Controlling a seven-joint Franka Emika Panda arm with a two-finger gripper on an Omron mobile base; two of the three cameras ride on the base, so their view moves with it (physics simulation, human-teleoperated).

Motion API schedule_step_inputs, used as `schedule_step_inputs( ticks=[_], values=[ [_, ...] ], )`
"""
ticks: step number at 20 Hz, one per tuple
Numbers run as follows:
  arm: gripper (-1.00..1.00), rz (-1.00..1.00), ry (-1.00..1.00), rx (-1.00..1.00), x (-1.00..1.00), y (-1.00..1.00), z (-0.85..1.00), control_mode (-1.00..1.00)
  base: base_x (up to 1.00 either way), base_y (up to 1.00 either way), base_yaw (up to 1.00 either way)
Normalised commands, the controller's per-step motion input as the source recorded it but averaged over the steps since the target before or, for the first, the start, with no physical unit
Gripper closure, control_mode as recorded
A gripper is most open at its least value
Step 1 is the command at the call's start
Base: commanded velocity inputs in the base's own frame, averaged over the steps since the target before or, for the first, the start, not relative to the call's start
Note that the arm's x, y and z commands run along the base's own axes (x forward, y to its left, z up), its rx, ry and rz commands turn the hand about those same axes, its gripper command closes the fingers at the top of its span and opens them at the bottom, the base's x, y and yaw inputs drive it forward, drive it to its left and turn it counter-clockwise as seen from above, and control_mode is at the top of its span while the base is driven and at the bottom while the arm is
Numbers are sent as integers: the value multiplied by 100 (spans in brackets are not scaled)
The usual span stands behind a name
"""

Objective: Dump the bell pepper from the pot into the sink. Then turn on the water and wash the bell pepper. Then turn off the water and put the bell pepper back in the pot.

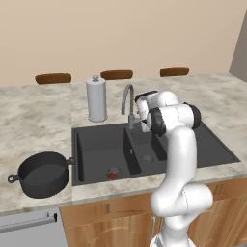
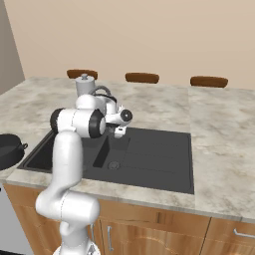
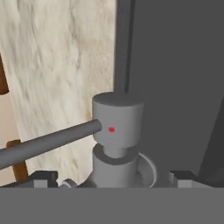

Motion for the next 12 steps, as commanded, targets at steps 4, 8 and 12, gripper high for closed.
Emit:
schedule_step_inputs(
  ticks=[4,8,12],
  values=[
    [-100,0,3,0,35,0,-17,-100,0,0,0],
    [-100,0,2,0,35,0,-16,-100,0,0,0],
    [-100,0,1,0,25,0,-18,-100,0,0,0]
  ],
)
